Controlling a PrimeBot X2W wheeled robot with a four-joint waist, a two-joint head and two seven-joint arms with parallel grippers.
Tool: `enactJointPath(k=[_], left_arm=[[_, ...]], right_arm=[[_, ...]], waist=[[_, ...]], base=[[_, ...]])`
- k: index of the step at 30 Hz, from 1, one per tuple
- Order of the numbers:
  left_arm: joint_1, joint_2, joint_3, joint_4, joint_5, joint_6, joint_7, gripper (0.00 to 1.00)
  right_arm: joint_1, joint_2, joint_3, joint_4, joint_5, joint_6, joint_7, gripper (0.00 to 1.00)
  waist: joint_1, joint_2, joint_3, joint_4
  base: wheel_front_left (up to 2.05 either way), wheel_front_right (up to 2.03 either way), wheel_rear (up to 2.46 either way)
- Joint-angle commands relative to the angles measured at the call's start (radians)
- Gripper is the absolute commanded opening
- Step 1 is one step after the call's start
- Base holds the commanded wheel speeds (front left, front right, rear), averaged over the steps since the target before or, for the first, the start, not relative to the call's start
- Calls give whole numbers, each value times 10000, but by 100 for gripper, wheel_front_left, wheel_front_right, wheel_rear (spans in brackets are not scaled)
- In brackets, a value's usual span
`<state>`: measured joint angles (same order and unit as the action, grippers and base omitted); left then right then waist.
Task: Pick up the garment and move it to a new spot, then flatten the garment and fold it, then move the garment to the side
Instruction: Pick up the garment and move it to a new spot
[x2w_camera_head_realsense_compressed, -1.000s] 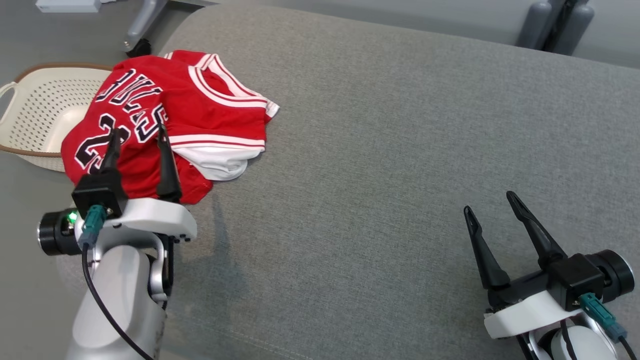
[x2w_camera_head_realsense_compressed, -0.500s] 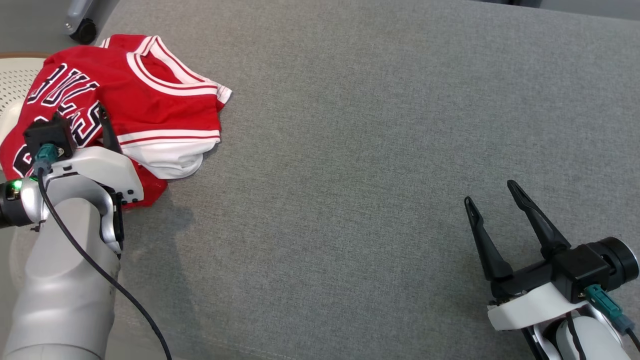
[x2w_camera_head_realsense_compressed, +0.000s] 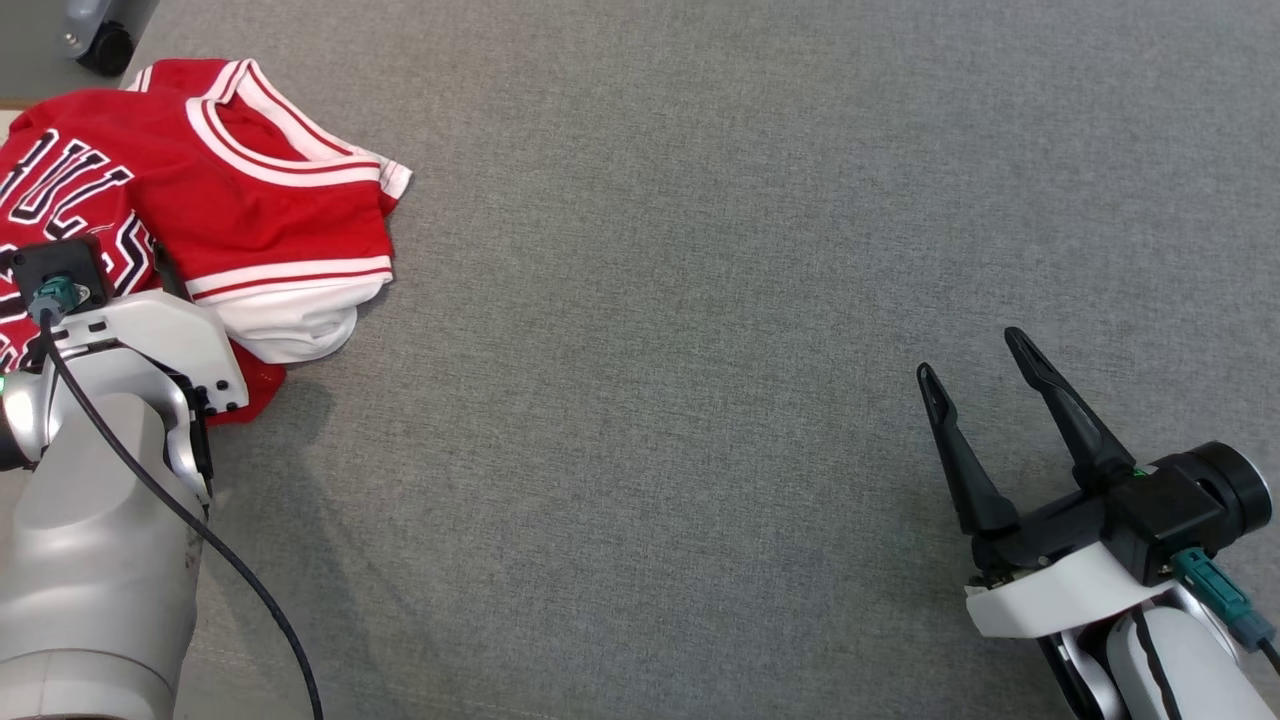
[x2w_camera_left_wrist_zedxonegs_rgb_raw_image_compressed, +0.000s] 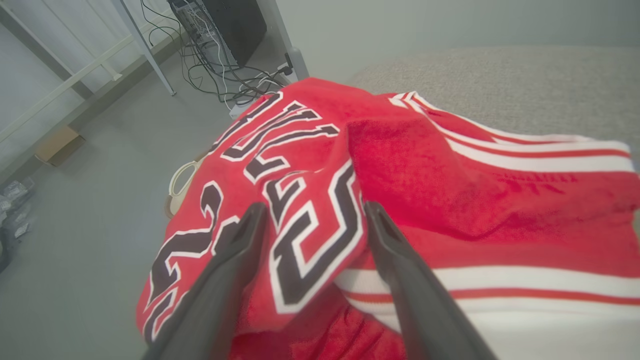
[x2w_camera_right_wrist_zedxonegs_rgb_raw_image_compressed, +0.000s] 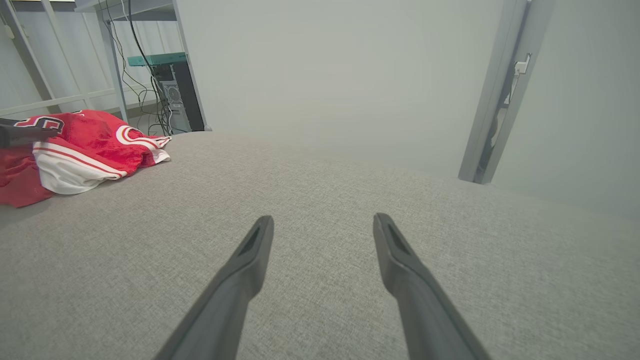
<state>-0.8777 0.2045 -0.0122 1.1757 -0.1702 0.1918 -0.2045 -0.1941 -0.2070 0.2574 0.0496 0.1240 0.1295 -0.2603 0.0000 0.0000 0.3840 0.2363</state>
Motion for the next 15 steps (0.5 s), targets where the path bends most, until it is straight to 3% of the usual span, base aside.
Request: enactJointPath(k=[1, 5, 6, 7, 15], left_arm=[[-237, 102, 18, 112, -58, 135, -78, 100], [-272, 144, 72, 299, -149, 294, -277, 100], [-266, 156, 73, 305, -158, 319, -339, 19], [-242, 184, 80, 304, -156, 330, -381, 0], [121, 302, 300, -233, -440, 236, -616, 0]], right_arm=[[-81, -67, -61, -45, 70, 23, -60, 100], [-112, -87, -75, -80, 98, 23, -60, 100], [-104, -88, -75, -76, 101, 23, -60, 100], [-98, -88, -72, -65, 102, 23, -60, 100], [17, 22, -59, -8, 134, 23, -60, 100]], waist=[[0, 0, 49, -67], [0, 0, 86, -142], [0, 0, 80, -152], [0, 0, 71, -160], [0, 0, -299, -137]], base=[[0, 0, 0], [0, 0, 0], [0, 0, 0], [0, 0, 0], [0, 0, 0]])
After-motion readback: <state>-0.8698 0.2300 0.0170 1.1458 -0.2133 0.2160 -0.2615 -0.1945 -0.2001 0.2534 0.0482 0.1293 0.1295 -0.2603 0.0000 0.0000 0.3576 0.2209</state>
